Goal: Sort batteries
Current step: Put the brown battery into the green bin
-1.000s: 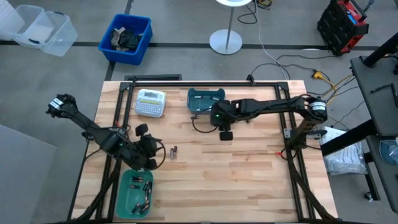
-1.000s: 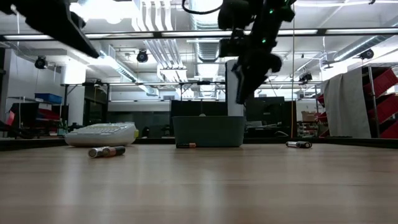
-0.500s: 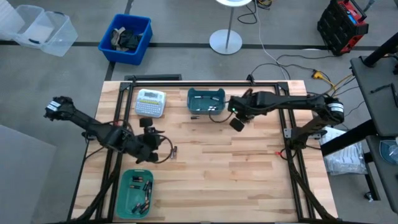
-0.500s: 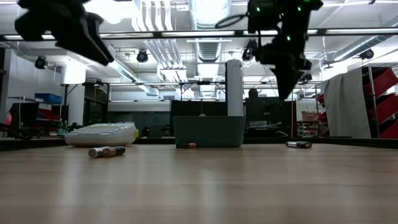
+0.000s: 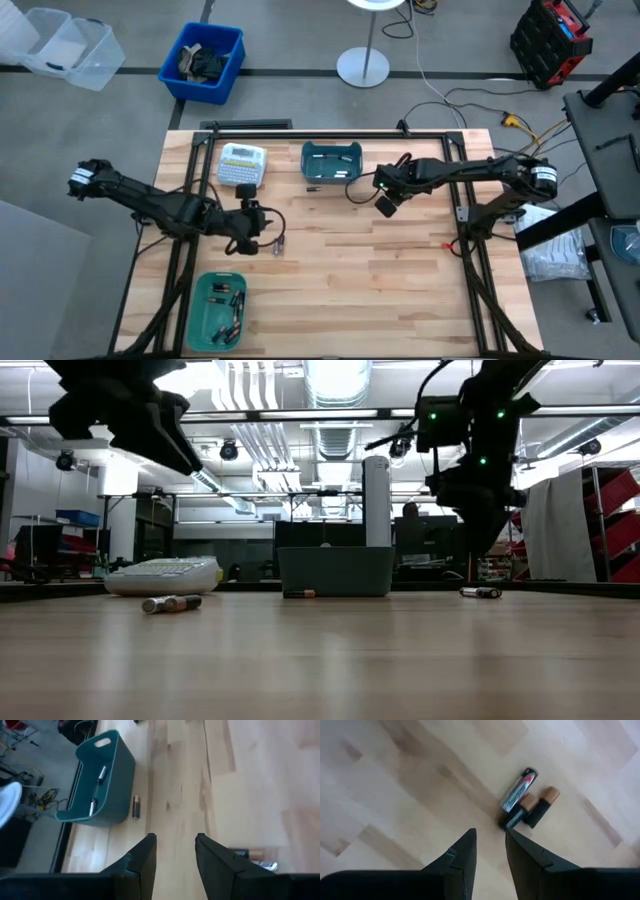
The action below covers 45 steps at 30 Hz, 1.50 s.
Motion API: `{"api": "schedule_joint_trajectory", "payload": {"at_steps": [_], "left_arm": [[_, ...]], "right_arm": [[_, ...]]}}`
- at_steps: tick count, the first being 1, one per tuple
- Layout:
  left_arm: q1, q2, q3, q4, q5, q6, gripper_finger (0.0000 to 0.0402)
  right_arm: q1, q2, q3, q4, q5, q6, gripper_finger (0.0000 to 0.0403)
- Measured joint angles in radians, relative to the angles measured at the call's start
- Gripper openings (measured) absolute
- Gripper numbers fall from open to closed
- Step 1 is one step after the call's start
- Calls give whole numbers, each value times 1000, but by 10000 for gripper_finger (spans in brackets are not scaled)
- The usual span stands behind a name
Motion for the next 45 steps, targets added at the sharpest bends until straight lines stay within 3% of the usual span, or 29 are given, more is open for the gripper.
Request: {"api": "schedule_joint_trajectory", "payload": {"at_steps": [5, 11, 14, 19, 25, 27, 31, 36, 42, 45], "left_arm": [[-1, 0, 116, -38, 12, -197, 116], [-3, 0, 326, -131, 168, -580, 117], [-4, 14, 409, -134, 180, -732, 117], [-4, 59, 529, -138, 92, -851, 117], [-2, 161, 696, -140, -103, -847, 117], [15, 204, 755, -155, -96, -819, 117], [133, 291, 866, -221, 139, -732, 117], [320, 379, 912, -270, 446, -468, 116], [536, 376, 882, -339, 665, -260, 116], [641, 333, 837, -344, 745, -194, 116]], "right_arm": [[70, -93, -27, -3, -85, 43, 104], [99, -226, -30, 72, -90, 179, 97], [96, -268, -25, 113, -111, 213, 86], [53, -289, 12, 75, -155, 206, 68], [-32, -293, 101, -108, -168, 128, 60], [-76, -288, 132, -144, -190, 104, 63], [-186, -285, 169, -151, -282, 48, 70], [-346, -247, 165, -158, -352, -6, 75], [-480, -80, 145, -101, -364, -108, 73], [-539, 0, 165, -35, -439, -108, 70]]}}
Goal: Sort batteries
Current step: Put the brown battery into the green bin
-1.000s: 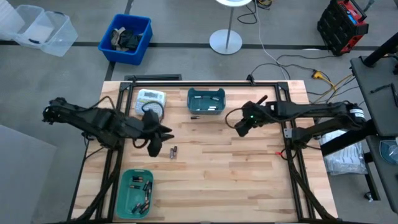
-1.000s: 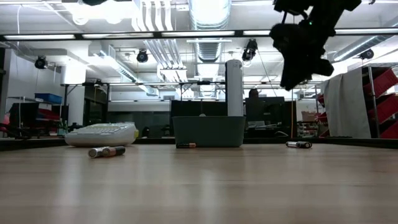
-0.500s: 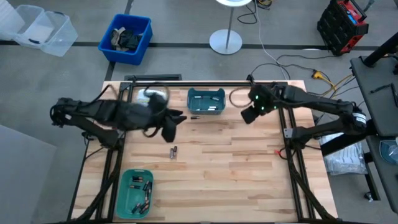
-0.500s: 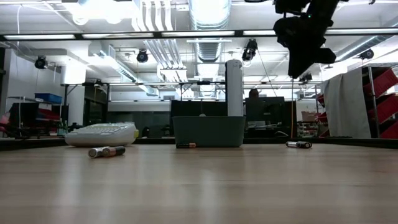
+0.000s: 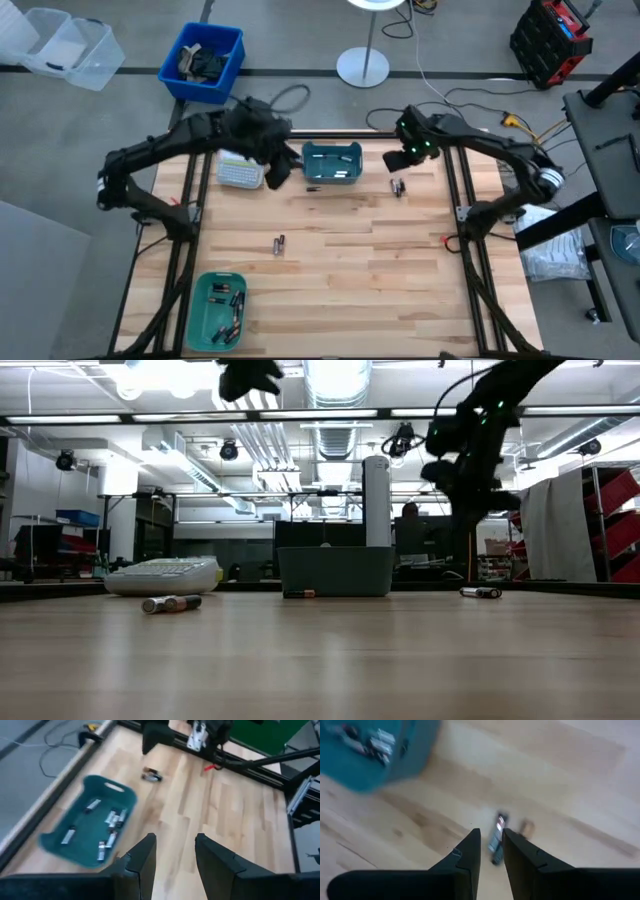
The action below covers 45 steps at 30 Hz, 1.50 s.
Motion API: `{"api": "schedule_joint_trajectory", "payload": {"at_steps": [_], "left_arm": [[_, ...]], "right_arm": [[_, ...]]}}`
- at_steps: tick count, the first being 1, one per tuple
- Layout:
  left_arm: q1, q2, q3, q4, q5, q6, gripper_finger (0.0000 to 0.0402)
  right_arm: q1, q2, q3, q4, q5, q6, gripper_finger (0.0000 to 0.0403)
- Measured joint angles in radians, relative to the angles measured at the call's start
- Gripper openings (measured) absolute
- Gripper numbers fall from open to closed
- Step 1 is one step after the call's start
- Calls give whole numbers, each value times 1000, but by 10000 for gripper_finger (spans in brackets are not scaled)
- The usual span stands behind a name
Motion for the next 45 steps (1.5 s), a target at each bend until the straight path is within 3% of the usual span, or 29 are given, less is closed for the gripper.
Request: {"api": "schedule_joint_trajectory", "payload": {"at_steps": [6, 11, 19, 23, 29, 36, 45], "left_arm": [[203, -63, -117, 10, 124, 113, 116], [307, -91, -219, 48, 196, 159, 116], [385, -98, -320, 141, 208, 197, 116], [427, -96, -319, 157, 226, 209, 116], [480, -95, -299, 170, 219, 122, 116], [474, -95, -300, 195, 164, -32, 116], [473, -95, -300, 193, 59, -154, 116]], "right_arm": [[-54, 124, 78, 45, -75, -33, 81], [-41, 184, 153, 165, -176, -39, 90], [-50, 211, 272, 161, -34, -18, 59], [-91, 200, 285, 47, -24, -23, 32], [-114, 192, 244, -121, -43, -160, 11], [-121, 179, 108, -55, -55, -220, 13], [-155, 65, -18, 73, -53, -217, 13]]}}
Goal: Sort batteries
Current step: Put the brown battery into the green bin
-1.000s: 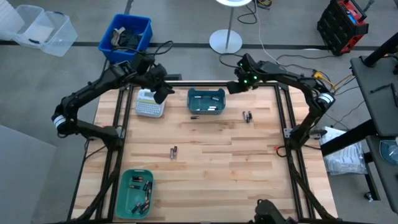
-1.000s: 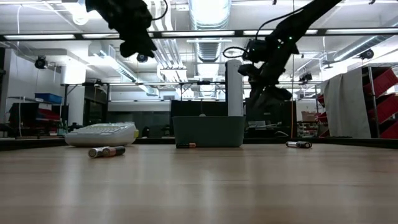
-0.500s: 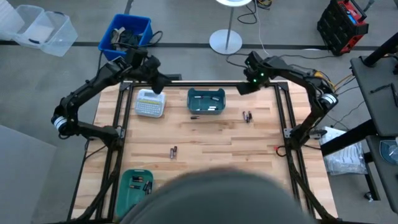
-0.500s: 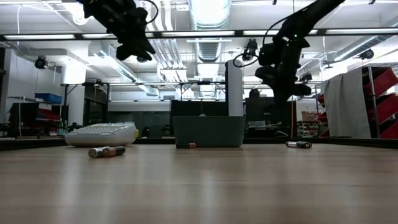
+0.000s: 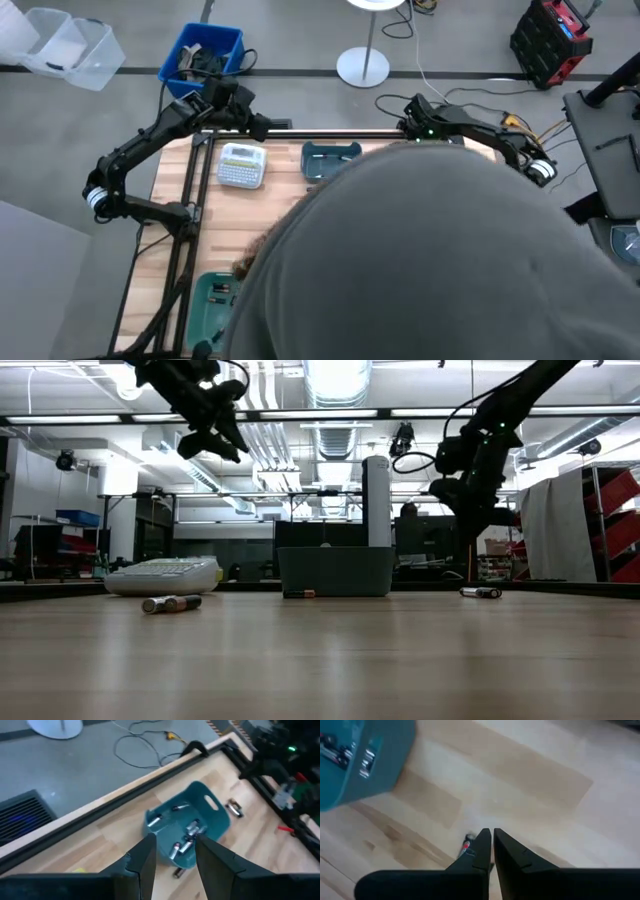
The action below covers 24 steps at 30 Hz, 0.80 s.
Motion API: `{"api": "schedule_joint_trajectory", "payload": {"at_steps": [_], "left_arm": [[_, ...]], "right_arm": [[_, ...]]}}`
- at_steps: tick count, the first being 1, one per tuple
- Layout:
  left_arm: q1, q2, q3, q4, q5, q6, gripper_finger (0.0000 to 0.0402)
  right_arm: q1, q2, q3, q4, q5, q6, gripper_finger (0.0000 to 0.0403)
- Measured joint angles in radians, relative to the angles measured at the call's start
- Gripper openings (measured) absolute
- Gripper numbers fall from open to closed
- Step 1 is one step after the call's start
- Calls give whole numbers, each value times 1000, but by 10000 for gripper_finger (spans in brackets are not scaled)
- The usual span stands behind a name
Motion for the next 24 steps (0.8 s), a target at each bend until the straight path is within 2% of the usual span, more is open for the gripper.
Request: {"api": "schedule_joint_trajectory", "payload": {"at_steps": [7, 20, 24], "left_arm": [[0, 0, 0, -4, -56, -5, 116], [0, 0, -1, -17, -61, -6, 116], [-1, 0, -2, -14, -134, 12, 116]], "right_arm": [[0, -35, -73, 23, 2, 25, 13], [0, -39, -89, 86, 21, -2, 13], [-2, -39, -112, 160, 69, -21, 13]]}}
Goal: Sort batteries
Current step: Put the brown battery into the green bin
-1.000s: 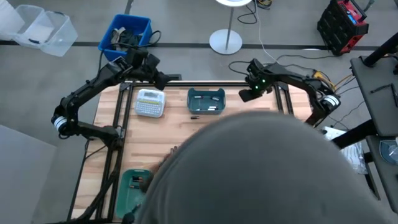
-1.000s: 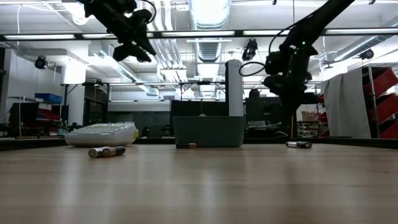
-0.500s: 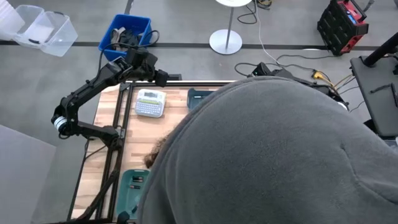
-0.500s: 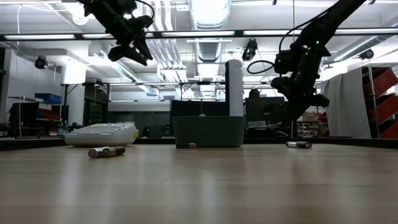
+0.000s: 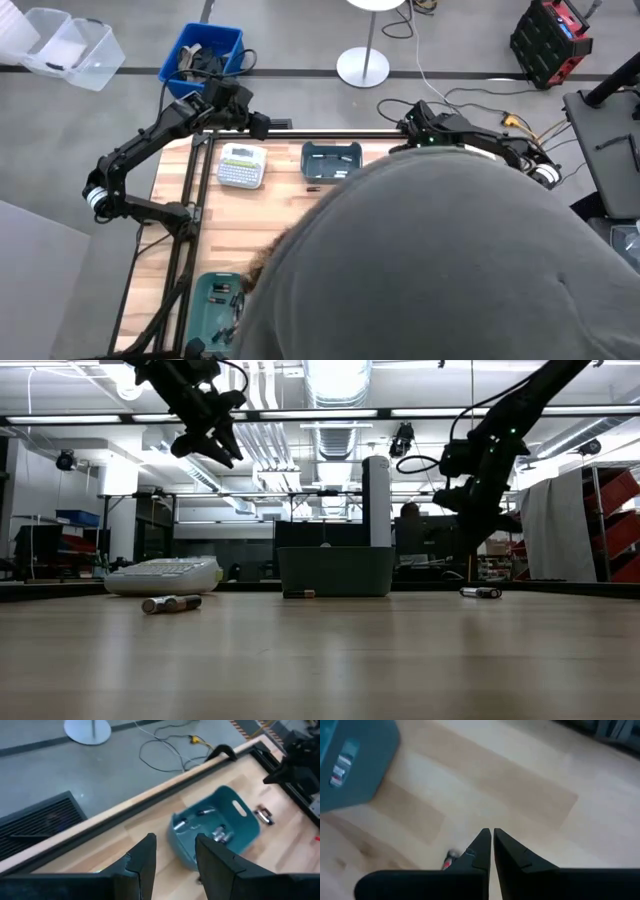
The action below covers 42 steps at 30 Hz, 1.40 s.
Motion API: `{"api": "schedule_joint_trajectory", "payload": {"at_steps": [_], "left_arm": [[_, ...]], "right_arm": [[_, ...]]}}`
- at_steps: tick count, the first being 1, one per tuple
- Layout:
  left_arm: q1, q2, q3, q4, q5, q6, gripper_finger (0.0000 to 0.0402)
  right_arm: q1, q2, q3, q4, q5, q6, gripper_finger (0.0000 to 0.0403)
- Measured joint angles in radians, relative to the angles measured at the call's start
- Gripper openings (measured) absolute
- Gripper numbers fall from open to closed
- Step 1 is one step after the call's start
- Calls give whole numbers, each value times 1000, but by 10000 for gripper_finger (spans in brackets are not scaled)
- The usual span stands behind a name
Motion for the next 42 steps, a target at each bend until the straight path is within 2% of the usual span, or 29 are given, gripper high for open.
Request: {"api": "schedule_joint_trajectory", "payload": {"at_steps": [19, 29, 39, 42], "left_arm": [[-7, 10, 0, 23, 17, -76, 116], [-8, 9, 0, 33, 19, 31, 116], [-34, 8, 0, 33, 29, 37, 116], [-38, 10, 0, 34, 29, 40, 116]], "right_arm": [[-7, 0, -14, -40, 4, -14, 13], [-6, 0, -51, -114, -30, 132, 13], [-6, -1, -51, -121, -47, 133, 14], [-6, -2, -55, -120, -49, 141, 26]]}}
